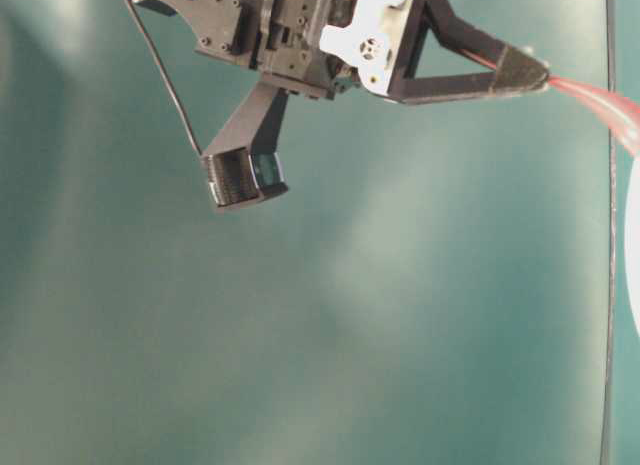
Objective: Scoop the yellow hexagonal prism block from the bowl with a spoon using the right arm.
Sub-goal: 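Slide the spoon under the yellow block along the bowl floor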
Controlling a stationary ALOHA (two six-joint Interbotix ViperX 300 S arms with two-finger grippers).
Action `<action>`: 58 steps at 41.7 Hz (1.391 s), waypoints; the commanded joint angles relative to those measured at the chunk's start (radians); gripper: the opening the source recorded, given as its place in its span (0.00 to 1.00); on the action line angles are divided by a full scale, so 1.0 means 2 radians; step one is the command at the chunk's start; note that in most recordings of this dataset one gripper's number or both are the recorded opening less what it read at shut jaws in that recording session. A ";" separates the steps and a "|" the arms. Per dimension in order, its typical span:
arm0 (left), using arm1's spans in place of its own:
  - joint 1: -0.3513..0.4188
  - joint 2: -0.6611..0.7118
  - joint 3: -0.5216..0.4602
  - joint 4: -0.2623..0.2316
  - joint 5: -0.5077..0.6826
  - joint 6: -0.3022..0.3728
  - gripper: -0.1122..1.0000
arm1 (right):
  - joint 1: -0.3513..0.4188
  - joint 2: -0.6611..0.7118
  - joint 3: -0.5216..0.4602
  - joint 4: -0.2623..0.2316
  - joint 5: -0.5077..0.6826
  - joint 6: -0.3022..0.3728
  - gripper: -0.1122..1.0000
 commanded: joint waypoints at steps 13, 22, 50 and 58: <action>0.000 0.002 -0.010 0.001 0.009 -0.015 0.10 | 0.004 0.012 -0.041 -0.005 0.039 -0.017 0.31; 0.000 0.002 -0.010 0.001 0.008 -0.015 0.10 | 0.009 0.031 -0.052 -0.005 0.055 -0.034 0.31; 0.000 0.002 -0.010 0.002 0.008 -0.015 0.10 | 0.024 0.100 -0.082 -0.005 0.028 -0.041 0.31; 0.001 0.002 -0.010 0.001 0.009 -0.015 0.10 | 0.024 0.109 -0.083 -0.005 0.005 -0.041 0.31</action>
